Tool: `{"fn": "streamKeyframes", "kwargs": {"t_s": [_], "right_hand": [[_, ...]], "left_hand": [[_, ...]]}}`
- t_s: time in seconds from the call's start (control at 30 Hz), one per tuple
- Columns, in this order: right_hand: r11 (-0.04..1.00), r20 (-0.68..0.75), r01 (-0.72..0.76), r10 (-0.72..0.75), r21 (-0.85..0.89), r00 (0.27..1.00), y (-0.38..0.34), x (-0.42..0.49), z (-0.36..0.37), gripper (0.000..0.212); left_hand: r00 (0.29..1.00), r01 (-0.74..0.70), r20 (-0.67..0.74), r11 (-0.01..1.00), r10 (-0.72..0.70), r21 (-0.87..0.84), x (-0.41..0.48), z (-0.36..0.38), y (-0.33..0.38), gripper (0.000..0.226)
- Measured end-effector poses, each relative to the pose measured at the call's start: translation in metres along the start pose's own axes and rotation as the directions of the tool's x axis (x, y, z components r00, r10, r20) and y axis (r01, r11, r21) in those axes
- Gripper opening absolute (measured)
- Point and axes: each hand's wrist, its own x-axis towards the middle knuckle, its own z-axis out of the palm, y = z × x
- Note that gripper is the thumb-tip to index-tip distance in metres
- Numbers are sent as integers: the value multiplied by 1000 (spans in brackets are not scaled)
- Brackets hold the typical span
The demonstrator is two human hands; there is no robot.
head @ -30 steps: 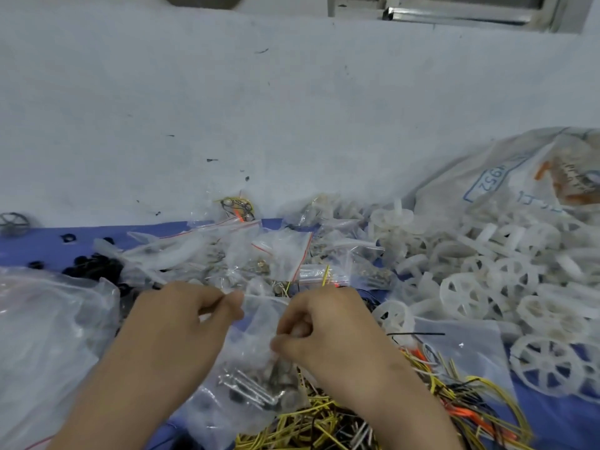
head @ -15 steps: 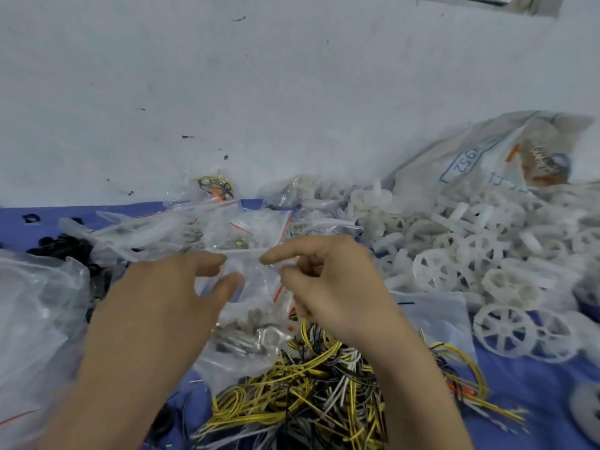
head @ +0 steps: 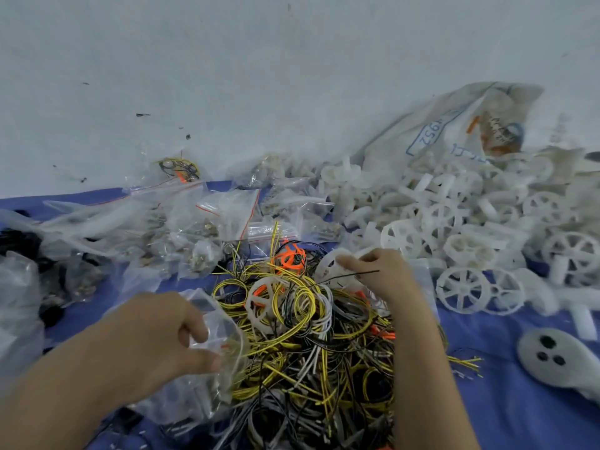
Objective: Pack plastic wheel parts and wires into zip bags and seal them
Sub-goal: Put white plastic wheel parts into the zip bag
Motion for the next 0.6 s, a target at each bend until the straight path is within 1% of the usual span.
{"fn": "streamKeyframes", "kwargs": {"t_s": [0.03, 0.07, 0.13, 0.17, 0.2, 0.23, 0.27, 0.37, 0.47, 0.53, 0.6], "right_hand": [[999, -19, -5, 4, -42, 1000, 1, 3, 6, 41], [998, -71, -7, 3, -58, 998, 3, 6, 9, 39], [999, -241, 5, -15, -45, 970, 10, 13, 9, 39], [1000, -312, 16, -22, -23, 950, 13, 15, 7, 34], [1000, -348, 16, -16, -1, 937, 16, 16, 5, 26], [1000, -337, 10, -4, 14, 941, 20, 17, 5, 21], [1000, -298, 2, 4, 20, 955, 25, 19, 5, 22], [999, -184, 44, -48, -30, 982, 35, 21, 6, 31], [999, -148, 23, -18, 29, 989, 34, 24, 9, 34], [999, -148, 38, -32, 32, 988, 32, 26, 12, 33], [998, -144, 50, -44, 37, 989, 33, 29, 15, 27]], "left_hand": [[1000, -3, -2, 1000, 3, -8, 1, 2, -5, 24], [1000, -1, -13, 1000, 1, -31, 3, 4, -10, 22], [999, 7, -45, 994, -13, -111, 5, 6, -16, 22], [998, 9, -60, 990, -18, -142, 5, 7, -17, 23], [998, 12, -65, 987, -23, -159, 5, 8, -18, 24], [998, 14, -64, 986, -24, -166, 4, 8, -18, 24], [998, 9, -56, 986, -18, -168, 4, 8, -17, 24], [1000, -18, -25, 990, 14, -142, 3, 6, -13, 20], [996, -60, -77, 996, 55, -70, 1, -1, -4, 11], [987, -111, -130, 990, 99, -84, -1, -5, 3, 16], [968, -152, -216, 982, 125, -115, -4, -11, 8, 23]]}}
